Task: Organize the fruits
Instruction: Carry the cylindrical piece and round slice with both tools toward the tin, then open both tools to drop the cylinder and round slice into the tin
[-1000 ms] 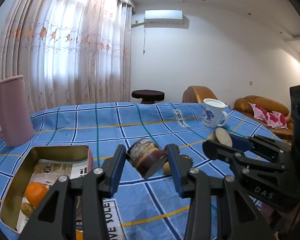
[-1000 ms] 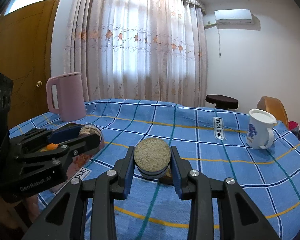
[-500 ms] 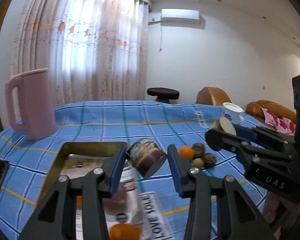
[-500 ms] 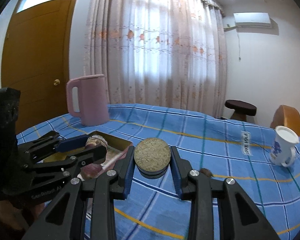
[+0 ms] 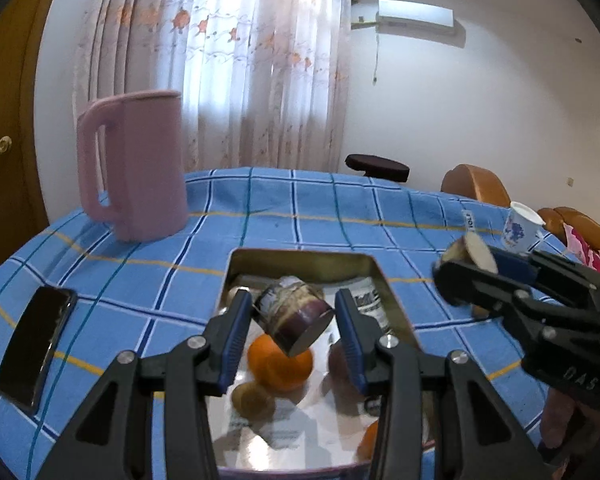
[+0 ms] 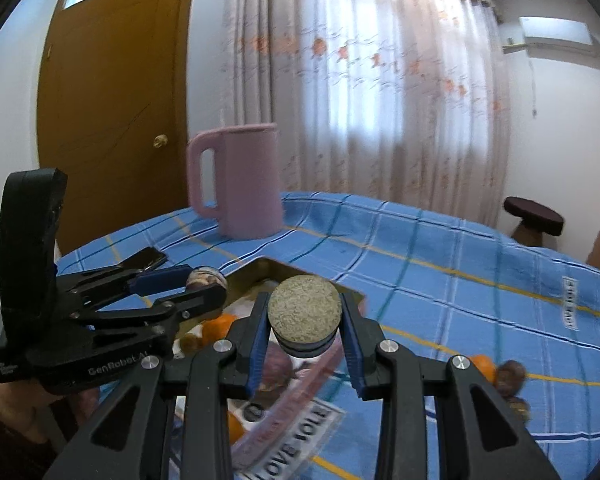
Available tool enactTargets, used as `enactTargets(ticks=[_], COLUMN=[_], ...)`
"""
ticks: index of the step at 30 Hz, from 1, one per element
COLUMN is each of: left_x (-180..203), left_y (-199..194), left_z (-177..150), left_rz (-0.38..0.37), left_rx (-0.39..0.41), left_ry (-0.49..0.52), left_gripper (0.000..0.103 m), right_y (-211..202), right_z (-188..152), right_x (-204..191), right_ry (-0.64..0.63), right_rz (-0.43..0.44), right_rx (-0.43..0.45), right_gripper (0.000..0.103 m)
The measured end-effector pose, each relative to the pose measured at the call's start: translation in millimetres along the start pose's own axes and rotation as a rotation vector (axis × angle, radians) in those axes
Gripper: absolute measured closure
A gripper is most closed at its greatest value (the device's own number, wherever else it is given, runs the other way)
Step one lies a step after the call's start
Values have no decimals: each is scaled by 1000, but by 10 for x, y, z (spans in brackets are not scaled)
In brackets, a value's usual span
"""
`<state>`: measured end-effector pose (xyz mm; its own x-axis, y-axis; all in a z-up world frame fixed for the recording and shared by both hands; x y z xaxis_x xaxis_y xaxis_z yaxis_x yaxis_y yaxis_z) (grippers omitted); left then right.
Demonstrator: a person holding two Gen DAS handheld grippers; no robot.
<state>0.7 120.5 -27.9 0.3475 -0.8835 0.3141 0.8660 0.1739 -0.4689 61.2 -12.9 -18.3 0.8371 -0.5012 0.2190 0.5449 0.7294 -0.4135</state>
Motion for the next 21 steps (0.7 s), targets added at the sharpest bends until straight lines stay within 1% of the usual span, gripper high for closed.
enactTargets(ticks=[6,14,18,21], left_x=[-136,-162,-159,-153], left_y=[-6,5,12,-2], left_z=[-30,-135,-141,-137], left_rz=[23,29,37,39], left_rx=[-10,-44,-49,-42], left_ry=[-9,0,3,4], left_gripper=[59,58,58,57], right_y=[140,223,240,274], right_z=[-56,-179,-205,-211], right_x=[-239,-456,-491,-512], right_ry=[-39,-80,-84,-90], right_rz=[52,123,157,160], right_rx=[-34,-100,-119,-140], right_gripper=[68,68,68,67])
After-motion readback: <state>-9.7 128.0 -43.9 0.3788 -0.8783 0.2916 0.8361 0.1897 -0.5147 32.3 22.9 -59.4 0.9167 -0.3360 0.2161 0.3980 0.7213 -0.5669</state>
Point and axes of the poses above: each gripper's, at about its wrist camera, not at the fingertips, and y roughly the way its jaws point, x to its right, z to its top, the point moved 1 cm from there along y, roughly the way its jaws point, and after that the axes turned 14 degrees about -y, right-handed, at the moved point
